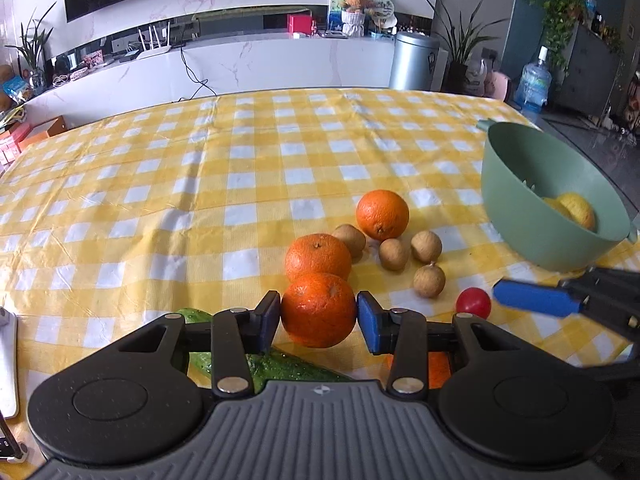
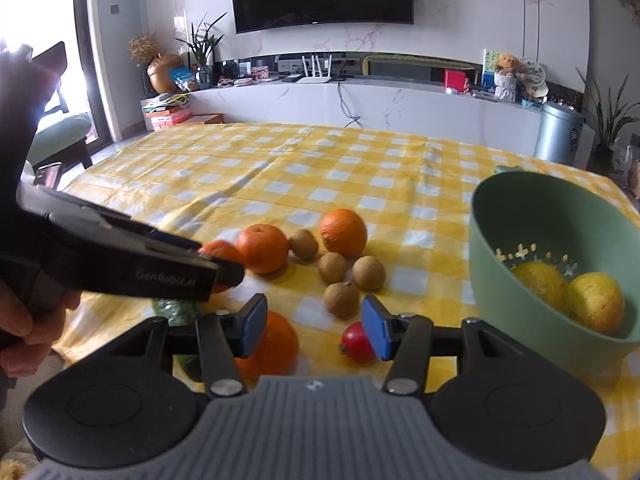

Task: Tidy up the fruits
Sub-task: 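Grasp a mandarin orange with the left tool while the right tool grasps another orange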

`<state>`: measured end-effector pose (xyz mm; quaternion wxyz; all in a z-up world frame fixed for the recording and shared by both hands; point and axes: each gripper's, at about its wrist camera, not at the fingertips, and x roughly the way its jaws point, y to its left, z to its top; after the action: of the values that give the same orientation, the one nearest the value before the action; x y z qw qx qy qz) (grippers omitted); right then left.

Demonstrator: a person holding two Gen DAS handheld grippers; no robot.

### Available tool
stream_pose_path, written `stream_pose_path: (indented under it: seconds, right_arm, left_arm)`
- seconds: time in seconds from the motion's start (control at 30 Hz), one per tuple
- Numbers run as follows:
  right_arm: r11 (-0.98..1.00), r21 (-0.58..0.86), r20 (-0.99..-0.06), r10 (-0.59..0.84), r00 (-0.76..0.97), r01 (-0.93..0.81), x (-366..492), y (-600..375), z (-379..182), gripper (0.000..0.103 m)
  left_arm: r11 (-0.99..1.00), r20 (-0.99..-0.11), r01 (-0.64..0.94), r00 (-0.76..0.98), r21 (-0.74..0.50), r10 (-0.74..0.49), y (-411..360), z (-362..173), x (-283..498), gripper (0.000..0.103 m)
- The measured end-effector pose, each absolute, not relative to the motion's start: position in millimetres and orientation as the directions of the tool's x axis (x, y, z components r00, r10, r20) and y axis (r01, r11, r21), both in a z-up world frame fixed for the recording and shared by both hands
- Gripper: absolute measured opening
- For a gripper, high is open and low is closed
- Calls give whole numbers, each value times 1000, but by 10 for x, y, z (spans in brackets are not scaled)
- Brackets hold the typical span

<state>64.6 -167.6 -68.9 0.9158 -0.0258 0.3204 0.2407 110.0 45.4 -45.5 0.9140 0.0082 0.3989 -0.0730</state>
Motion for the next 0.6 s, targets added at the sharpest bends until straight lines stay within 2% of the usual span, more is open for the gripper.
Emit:
stream_pose_path:
  seconds: [0.5, 0.57, 0.6]
  right_arm:
    - [872, 232, -657, 467, 592, -430, 722, -1539, -863, 50]
    - [870, 255, -665, 475, 576, -423, 738, -1538, -896, 48]
    - [870, 261, -671, 476, 569, -419, 751, -1541, -914, 44]
  left_arm:
    - [990, -720, 122, 681, -69, -134, 545, -386, 1001, 47]
    - [990, -720, 124, 680, -70, -136, 541, -390, 993, 47]
    - [990, -720, 124, 680, -71, -137, 543, -391, 992, 47]
